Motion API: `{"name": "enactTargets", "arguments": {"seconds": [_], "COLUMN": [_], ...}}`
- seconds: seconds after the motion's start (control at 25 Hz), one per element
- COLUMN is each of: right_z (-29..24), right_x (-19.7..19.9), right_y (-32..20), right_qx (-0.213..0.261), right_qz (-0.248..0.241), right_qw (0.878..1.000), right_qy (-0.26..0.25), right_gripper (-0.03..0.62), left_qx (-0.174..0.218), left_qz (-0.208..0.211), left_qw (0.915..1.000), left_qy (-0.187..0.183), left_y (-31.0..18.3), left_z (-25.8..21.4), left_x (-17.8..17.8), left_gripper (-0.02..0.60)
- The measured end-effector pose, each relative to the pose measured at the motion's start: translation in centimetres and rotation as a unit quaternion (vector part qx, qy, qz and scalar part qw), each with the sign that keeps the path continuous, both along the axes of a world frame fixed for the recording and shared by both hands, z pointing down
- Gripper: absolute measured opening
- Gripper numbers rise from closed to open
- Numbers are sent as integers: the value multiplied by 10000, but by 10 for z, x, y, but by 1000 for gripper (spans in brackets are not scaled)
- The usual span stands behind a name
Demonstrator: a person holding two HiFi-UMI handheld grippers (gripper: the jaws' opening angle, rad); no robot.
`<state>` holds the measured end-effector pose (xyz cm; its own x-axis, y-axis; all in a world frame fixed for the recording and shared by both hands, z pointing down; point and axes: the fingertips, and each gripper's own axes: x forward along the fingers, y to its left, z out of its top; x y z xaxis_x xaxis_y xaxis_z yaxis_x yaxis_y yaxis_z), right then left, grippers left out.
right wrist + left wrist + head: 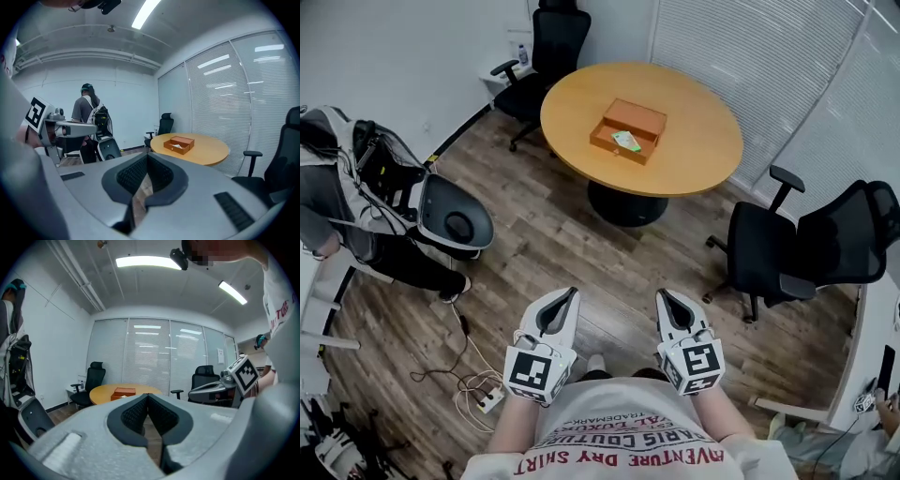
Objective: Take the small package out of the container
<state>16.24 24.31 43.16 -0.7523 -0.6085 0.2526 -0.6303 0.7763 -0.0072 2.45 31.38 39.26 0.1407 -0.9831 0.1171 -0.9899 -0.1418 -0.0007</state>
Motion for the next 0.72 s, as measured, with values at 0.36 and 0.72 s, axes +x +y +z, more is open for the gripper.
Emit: {"name": "enactTargets", "arguments": {"seconds": [0.36, 0.72], "right_z": [17, 29], "right_x": [-48, -97], "right_y": [-36, -125], "right_qx": [-139, -242], "right_qz": [-16, -245], "right_qw": [9997, 9992], "right_qy": [223, 224], "right_gripper": [8, 8], "left_qx": [-151, -222], "left_qz": [-182, -455], "left_qw": [9997, 9986], "left_qy": [106, 133], "left_y": [-27, -107], "left_z": [15, 19], "left_x": [-56, -105], "left_gripper": [11, 11]}}
